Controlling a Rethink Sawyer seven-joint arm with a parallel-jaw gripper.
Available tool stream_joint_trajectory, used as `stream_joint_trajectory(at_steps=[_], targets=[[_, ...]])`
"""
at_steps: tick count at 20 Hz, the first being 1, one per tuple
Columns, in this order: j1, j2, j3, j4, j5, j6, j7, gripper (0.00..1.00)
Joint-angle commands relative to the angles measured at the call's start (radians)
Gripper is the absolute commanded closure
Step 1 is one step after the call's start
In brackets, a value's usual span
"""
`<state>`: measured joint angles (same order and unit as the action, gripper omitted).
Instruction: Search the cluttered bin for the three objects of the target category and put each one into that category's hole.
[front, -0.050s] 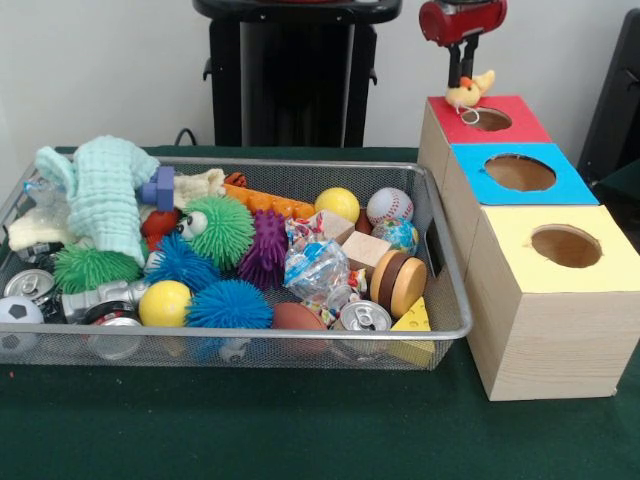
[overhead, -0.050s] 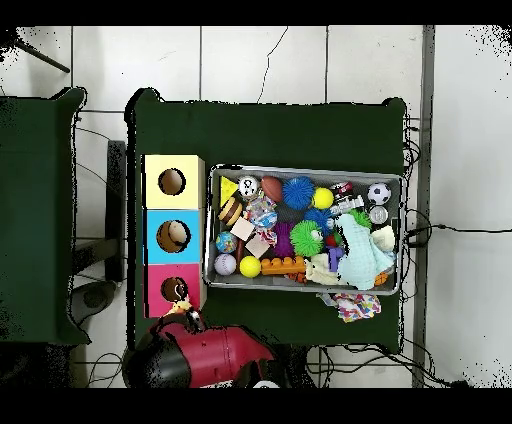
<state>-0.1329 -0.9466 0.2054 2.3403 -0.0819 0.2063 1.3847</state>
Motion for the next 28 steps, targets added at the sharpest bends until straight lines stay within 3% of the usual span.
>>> stream_joint_trajectory(at_steps=[1,11,19,24,28], targets=[[-0.01,0.016,0.064,-0.144,0.128,0.042,0.236,1.0],[-0.01,-0.069,0.043,-0.203,0.198,0.232,0.19,1.0],[-0.019,0.002,0.043,-0.231,0.181,0.164,0.161,1.0],[-0.056,0.088,0.045,-0.264,0.137,0.099,0.119,1.0],[-0.088,0.121,0.047,-0.242,0.096,0.046,0.098,1.0]])
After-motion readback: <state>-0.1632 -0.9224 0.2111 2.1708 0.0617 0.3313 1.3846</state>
